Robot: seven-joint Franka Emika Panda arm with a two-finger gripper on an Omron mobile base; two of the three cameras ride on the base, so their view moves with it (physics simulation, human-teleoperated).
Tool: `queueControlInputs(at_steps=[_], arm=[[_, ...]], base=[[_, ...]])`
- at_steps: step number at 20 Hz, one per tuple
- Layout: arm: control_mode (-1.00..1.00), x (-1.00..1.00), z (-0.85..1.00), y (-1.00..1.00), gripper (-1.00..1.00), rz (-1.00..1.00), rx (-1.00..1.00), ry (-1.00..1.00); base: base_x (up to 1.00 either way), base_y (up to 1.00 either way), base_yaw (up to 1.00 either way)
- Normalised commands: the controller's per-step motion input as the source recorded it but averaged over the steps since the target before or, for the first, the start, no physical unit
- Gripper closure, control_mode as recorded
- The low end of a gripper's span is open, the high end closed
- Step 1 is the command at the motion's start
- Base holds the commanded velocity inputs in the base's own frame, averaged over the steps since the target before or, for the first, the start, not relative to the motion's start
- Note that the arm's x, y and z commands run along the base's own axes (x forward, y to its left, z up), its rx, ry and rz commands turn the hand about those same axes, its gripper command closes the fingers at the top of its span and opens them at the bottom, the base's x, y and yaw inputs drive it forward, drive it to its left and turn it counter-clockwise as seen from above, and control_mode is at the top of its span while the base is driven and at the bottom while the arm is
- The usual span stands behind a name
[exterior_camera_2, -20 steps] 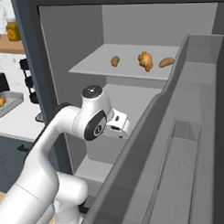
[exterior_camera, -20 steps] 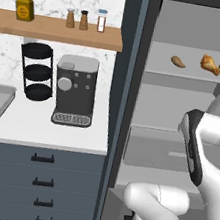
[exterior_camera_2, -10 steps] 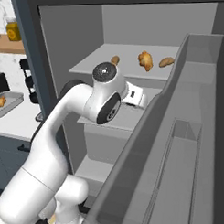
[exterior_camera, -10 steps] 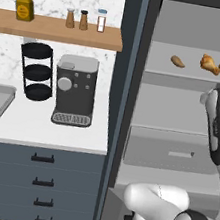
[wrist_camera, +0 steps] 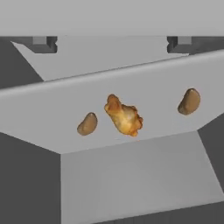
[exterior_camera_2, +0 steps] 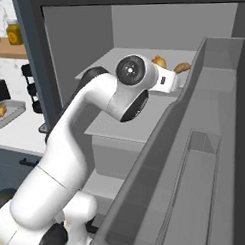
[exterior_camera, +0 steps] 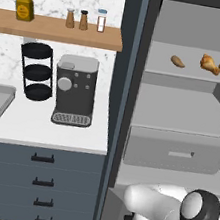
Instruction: Place one sweet potato and one chicken drumstick in each tupperware on the nearby counter, to pack two identical lunches.
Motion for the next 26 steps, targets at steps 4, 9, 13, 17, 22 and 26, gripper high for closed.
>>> queueControlInputs(at_steps=[4, 9, 13, 17, 22, 26], arm=[[-1.0, 0.8, 0.37, -0.03, -1.0, -0.04, -0.01, 0.21], [-1.0, 0.2, -0.11, 0.01, -1.0, 0.0, -0.03, 0.08], [-1.0, 0.54, -0.13, 0.07, -1.0, -0.05, -0.03, 0.12], [-1.0, 0.4, -0.04, 0.01, -1.0, 0.0, 0.0, 0.09], [-1.0, 0.41, -0.07, 0.01, -1.0, 0.0, 0.0, 0.08], [-1.0, 0.44, -0.21, 0.0, -1.0, 0.0, -0.01, 0.09]], base=[[0.0, 0.0, 0.0], [0.0, 0.0, 0.0], [0.0, 0.0, 0.0], [0.0, 0.0, 0.0], [0.0, 0.0, 0.0], [0.0, 0.0, 0.0]])
